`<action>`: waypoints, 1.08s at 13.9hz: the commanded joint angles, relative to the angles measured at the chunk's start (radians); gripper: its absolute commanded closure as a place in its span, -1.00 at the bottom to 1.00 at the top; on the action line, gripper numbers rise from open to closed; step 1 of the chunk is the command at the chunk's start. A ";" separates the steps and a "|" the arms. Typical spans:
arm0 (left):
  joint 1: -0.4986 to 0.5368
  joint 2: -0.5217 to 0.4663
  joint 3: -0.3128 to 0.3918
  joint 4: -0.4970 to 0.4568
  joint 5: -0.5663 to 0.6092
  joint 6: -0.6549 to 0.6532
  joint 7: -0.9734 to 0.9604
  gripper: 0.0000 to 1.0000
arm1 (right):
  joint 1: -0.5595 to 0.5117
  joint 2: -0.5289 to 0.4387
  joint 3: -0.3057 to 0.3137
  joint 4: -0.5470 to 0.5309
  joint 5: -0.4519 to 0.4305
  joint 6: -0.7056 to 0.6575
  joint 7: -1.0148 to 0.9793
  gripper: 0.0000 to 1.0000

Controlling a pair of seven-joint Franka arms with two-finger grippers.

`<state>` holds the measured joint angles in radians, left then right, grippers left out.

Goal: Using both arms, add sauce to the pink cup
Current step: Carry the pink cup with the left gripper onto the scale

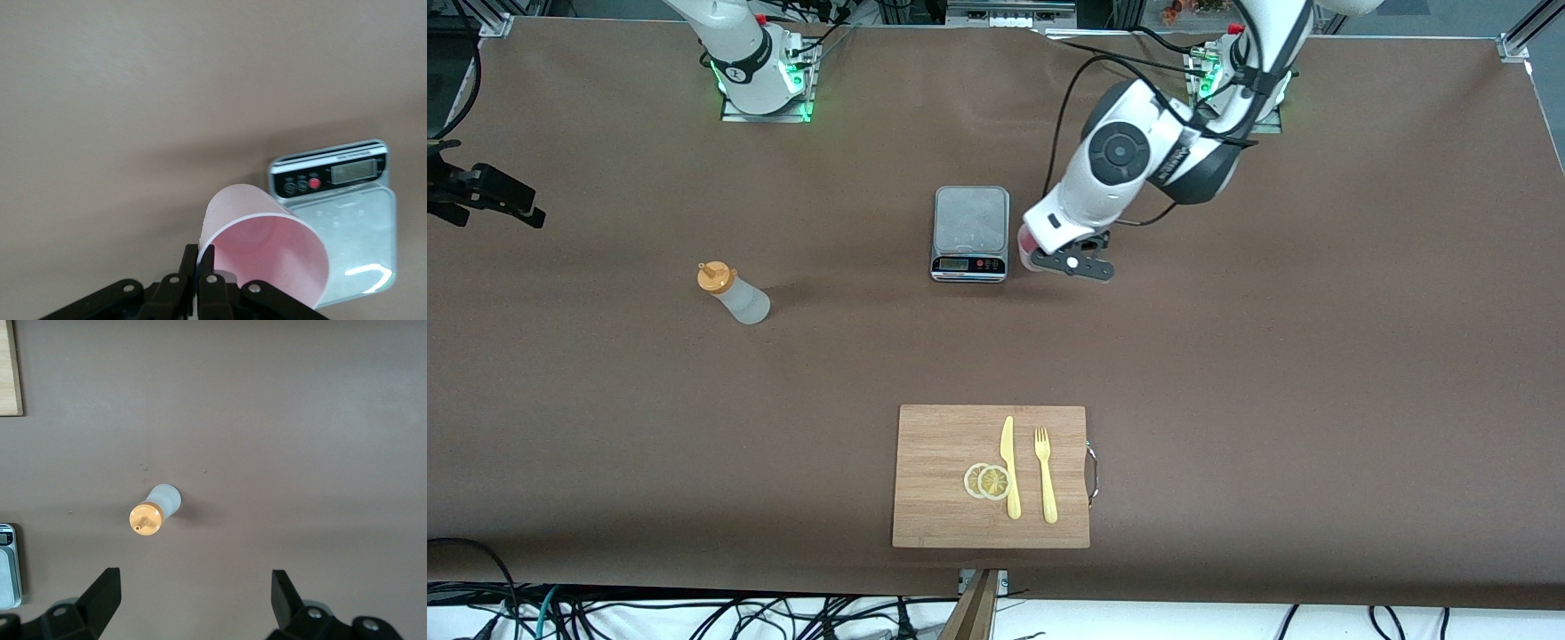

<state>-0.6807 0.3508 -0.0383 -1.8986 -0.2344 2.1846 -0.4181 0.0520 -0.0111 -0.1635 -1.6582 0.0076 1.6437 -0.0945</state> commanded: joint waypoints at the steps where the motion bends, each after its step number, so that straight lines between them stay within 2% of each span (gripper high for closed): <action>1: -0.074 0.051 0.020 0.058 -0.025 0.027 -0.076 1.00 | -0.001 -0.007 -0.007 -0.005 0.018 -0.002 -0.019 -1.00; 4: -0.128 0.091 0.020 0.107 -0.026 0.027 -0.140 1.00 | -0.001 -0.006 -0.005 -0.005 0.018 0.001 -0.019 -1.00; 15: -0.200 0.158 0.020 0.110 -0.022 0.087 -0.183 0.99 | -0.001 -0.006 -0.005 -0.005 0.018 0.001 -0.019 -1.00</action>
<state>-0.8580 0.4900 -0.0368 -1.8119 -0.2390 2.2693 -0.5902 0.0521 -0.0110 -0.1639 -1.6588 0.0077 1.6437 -0.0946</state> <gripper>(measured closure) 0.965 0.000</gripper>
